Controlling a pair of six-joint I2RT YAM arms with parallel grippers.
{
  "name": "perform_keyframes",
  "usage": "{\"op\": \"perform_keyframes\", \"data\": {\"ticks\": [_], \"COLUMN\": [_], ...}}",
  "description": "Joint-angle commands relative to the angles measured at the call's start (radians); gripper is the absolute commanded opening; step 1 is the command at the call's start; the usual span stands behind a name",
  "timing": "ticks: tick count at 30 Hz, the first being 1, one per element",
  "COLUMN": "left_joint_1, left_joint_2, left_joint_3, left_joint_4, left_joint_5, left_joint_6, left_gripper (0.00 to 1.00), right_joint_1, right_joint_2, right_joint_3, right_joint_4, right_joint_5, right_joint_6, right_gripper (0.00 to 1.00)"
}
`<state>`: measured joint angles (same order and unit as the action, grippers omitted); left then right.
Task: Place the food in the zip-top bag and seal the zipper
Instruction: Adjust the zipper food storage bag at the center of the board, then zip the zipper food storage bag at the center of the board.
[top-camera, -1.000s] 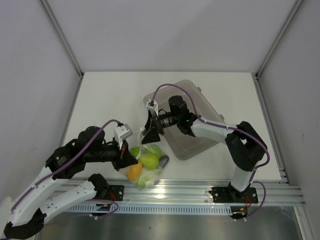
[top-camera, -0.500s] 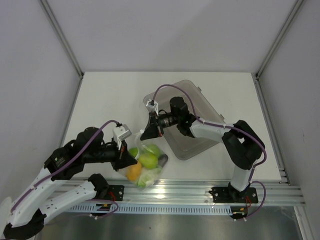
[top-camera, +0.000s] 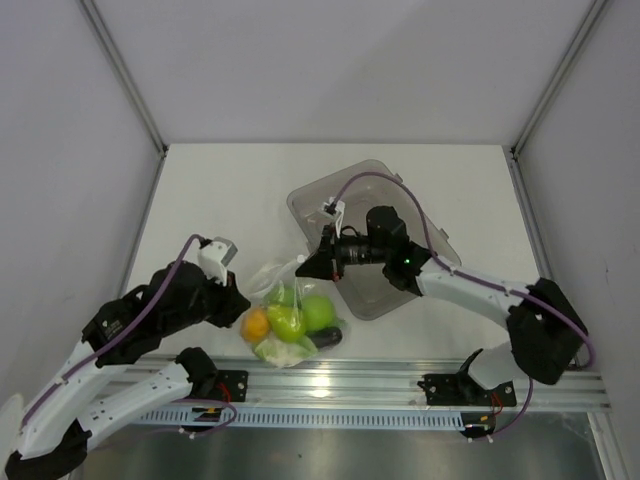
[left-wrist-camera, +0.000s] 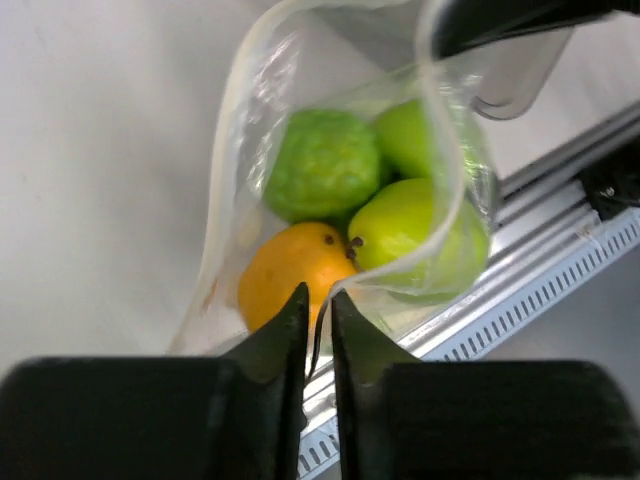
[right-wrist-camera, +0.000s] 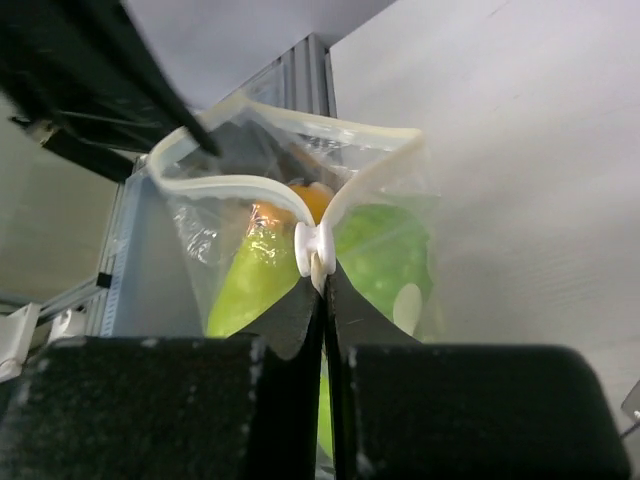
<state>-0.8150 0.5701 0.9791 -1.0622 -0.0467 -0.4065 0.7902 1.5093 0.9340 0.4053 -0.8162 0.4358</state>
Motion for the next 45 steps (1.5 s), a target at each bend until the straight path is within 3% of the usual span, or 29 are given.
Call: {"op": "perform_keyframes", "data": {"ticks": [1, 3, 4, 8, 12, 14, 17, 20, 22, 24, 28, 33, 37, 45], "left_joint_1": [-0.001, -0.001, 0.000, 0.002, 0.002, 0.000, 0.000, 0.000, -0.003, -0.007, -0.010, -0.009, -0.009, -0.010], "left_joint_2": [0.028, 0.050, 0.051, 0.059, 0.105, 0.109, 0.114, 0.123, 0.131, 0.119, 0.068, 0.097, 0.162, 0.223], "left_joint_3": [0.029, 0.020, 0.021, 0.070, 0.232, 0.305, 0.365, 0.333, 0.313, 0.256, 0.159, 0.081, 0.101, 0.036], "left_joint_4": [-0.038, -0.038, -0.032, -0.005, -0.018, -0.013, 0.054, 0.140, 0.191, 0.285, 0.392, 0.511, 0.473, 0.574], "left_joint_5": [-0.180, -0.196, -0.206, -0.258, -0.291, -0.240, -0.017, 0.203, 0.327, 0.392, 0.419, 0.561, 0.547, 0.510], "left_joint_6": [-0.093, -0.107, -0.124, -0.123, -0.103, -0.100, -0.089, -0.133, -0.137, -0.045, 0.103, 0.227, 0.294, 0.359], "left_gripper": [0.19, 0.25, 0.39, 0.58, 0.66, 0.65, 0.56, 0.45, 0.44, 0.48, 0.52, 0.55, 0.52, 0.47], "right_joint_1": [0.033, 0.046, 0.070, 0.148, 0.251, 0.285, 0.323, 0.382, 0.391, 0.383, 0.363, 0.297, 0.268, 0.262], "right_joint_2": [-0.186, -0.251, -0.300, -0.356, -0.354, -0.351, -0.333, -0.311, -0.311, -0.317, -0.345, -0.370, -0.383, -0.403], "right_joint_3": [-0.047, -0.070, -0.072, -0.099, -0.113, -0.119, -0.094, -0.049, -0.046, -0.049, -0.055, -0.066, -0.058, -0.044], "right_joint_4": [-0.068, -0.094, -0.120, -0.197, -0.243, -0.238, -0.287, -0.339, -0.344, -0.347, -0.367, -0.382, -0.390, -0.398], "right_joint_5": [0.219, 0.301, 0.328, 0.449, 0.622, 0.647, 0.715, 0.773, 0.782, 0.757, 0.648, 0.490, 0.421, 0.374], "right_joint_6": [-0.049, -0.039, -0.040, -0.058, -0.112, -0.117, -0.137, -0.169, -0.181, -0.181, -0.186, -0.177, -0.169, -0.169], "right_gripper": [0.00, 0.00, 0.00, 0.00, 0.00, 0.00, 0.00, 0.00, 0.00, 0.00, 0.00, 0.00, 0.00, 0.00]}}
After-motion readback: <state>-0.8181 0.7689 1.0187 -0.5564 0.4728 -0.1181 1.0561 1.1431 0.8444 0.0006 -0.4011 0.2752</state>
